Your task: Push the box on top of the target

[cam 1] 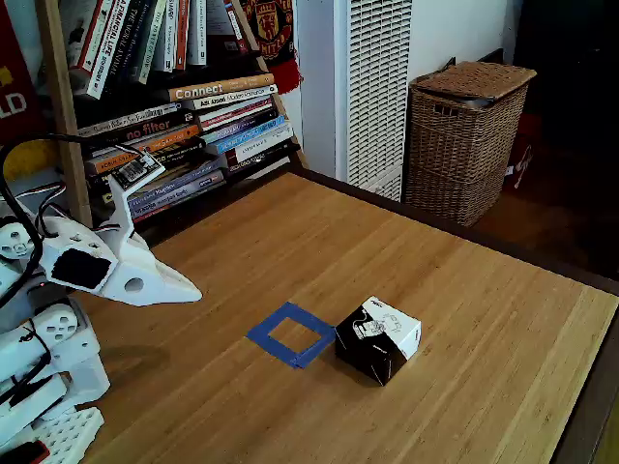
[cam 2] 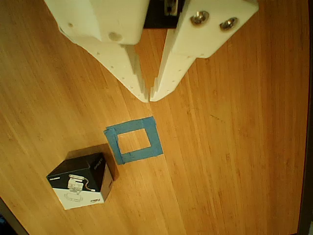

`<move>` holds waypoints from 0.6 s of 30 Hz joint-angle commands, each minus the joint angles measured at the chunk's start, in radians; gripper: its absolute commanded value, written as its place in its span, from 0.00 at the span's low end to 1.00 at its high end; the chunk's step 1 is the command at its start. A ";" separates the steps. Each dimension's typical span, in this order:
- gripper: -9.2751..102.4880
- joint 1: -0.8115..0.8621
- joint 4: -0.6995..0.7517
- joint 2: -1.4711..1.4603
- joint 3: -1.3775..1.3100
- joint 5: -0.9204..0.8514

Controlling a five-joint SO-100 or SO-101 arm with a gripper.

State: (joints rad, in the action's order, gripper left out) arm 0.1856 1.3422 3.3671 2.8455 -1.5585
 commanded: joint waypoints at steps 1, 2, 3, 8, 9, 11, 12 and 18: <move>0.08 -0.018 -0.006 0.011 -0.003 0.055; 0.08 -0.021 -0.006 0.011 -0.003 0.063; 0.08 -0.008 -0.006 0.009 -0.003 0.041; 0.08 0.051 0.002 -0.026 -0.005 -0.060; 0.08 0.066 0.002 -0.018 -0.005 -0.078; 0.08 0.066 -0.003 -0.002 -0.005 -0.126; 0.08 0.060 -0.006 0.011 -0.005 -0.133; 0.08 0.054 -0.041 0.011 -0.006 -0.014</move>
State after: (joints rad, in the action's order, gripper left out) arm 0.2362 1.3407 3.3671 2.8455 -1.6674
